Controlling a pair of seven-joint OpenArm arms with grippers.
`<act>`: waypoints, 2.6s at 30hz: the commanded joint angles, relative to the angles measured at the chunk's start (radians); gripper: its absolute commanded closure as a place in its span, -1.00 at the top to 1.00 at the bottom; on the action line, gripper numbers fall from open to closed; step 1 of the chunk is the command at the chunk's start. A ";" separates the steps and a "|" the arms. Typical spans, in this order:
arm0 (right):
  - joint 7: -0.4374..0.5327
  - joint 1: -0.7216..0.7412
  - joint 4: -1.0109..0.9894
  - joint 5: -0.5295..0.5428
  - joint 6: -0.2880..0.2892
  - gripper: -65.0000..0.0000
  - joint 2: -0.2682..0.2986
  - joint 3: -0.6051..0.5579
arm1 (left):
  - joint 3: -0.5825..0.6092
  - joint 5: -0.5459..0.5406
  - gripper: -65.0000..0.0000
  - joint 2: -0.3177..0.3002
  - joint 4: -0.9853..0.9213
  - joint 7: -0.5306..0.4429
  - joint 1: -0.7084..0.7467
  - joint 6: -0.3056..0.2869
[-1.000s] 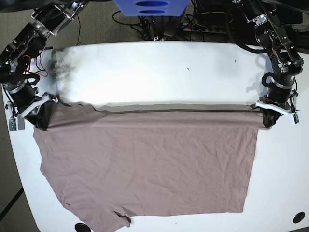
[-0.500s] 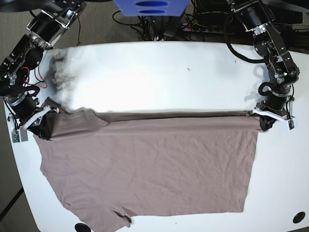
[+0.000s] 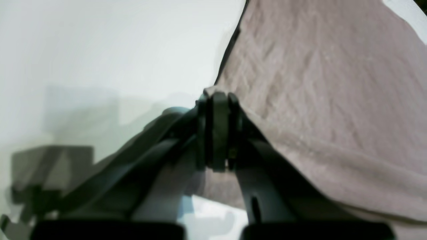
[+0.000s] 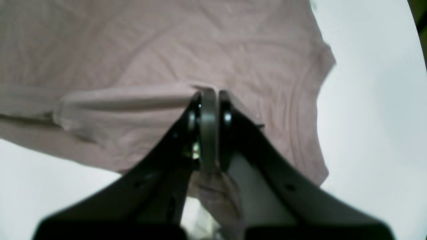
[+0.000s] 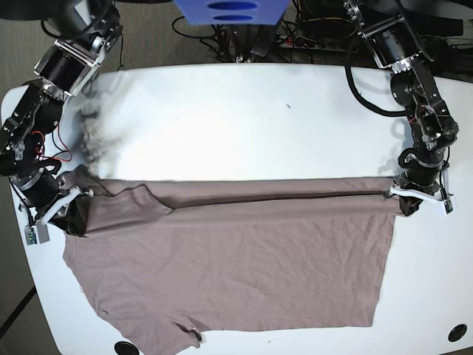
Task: Fold the T-shirt properly
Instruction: 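Lower the held collar edge onto the shirt body with both grippers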
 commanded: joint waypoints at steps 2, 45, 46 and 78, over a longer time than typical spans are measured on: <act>0.018 0.042 0.003 -0.041 -0.004 -1.00 0.023 -0.001 | -0.015 0.003 -1.00 -0.017 -0.031 -0.025 -0.039 -0.023; 0.259 0.260 -0.403 -0.179 -0.047 -0.97 0.062 -0.131 | 0.037 0.061 -1.00 -0.030 -0.281 -0.015 -0.242 -0.025; 0.269 0.261 -0.408 -0.179 -0.053 -0.97 0.062 -0.134 | 0.037 0.062 -1.00 -0.029 -0.284 -0.014 -0.245 -0.024; 0.105 0.137 -0.225 -0.114 -0.004 0.10 0.082 -0.067 | 0.084 0.167 0.29 -0.033 -0.117 -0.047 -0.119 -0.032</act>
